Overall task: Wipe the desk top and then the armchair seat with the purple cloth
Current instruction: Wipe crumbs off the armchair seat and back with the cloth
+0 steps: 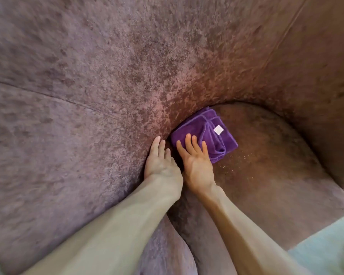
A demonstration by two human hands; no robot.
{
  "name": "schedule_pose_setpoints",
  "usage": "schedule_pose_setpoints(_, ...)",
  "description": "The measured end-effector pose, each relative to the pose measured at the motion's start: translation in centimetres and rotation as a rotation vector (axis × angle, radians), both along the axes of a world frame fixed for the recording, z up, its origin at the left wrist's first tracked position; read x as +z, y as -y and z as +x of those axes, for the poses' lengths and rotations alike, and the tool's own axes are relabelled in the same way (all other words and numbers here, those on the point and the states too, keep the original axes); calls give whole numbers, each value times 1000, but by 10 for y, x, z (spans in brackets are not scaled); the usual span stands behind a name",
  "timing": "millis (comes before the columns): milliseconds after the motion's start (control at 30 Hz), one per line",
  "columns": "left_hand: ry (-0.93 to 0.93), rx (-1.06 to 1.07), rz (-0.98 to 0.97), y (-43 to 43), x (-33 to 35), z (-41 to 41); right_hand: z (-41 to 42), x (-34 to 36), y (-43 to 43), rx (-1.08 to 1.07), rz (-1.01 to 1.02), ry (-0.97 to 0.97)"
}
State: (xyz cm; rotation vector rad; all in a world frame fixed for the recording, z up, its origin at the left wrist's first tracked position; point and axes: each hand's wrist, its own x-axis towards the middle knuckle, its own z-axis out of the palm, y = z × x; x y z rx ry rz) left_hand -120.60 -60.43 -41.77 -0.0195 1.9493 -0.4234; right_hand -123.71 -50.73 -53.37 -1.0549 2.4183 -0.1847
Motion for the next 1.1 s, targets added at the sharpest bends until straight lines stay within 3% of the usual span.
schedule_pose_setpoints(200, 95, -229, -54, 17, 6, 4, 19, 12, -36, 228, -11, 82)
schedule_pose_setpoints(333, 164, -332, -111, 16, 11, 11, 21, 28, -50, 210, -6, 137)
schedule_pose_setpoints(400, 170, -337, -113, 15, 14, 13, 14, 42, -59, 12, -125, 264)
schedule_pose_setpoints(567, 194, -328, -130, 14, 22, 13, -45, 91, -94, -983, -516, 415)
schedule_pose_setpoints(700, 195, -343, -127, 12, 22, 13, -96, 106, -83, -1263, -675, 410)
schedule_pose_setpoints(800, 185, -355, -144, 12, 16, 15, -98, 88, -39, -1149, -553, 266)
schedule_pose_setpoints(967, 176, -361, -149, 13, 2, 18, -39, 31, 45, -433, -41, 163)
schedule_pose_setpoints(1100, 198, -370, -169, 15, -10, 17, -22, 19, 47, -193, 49, 46)
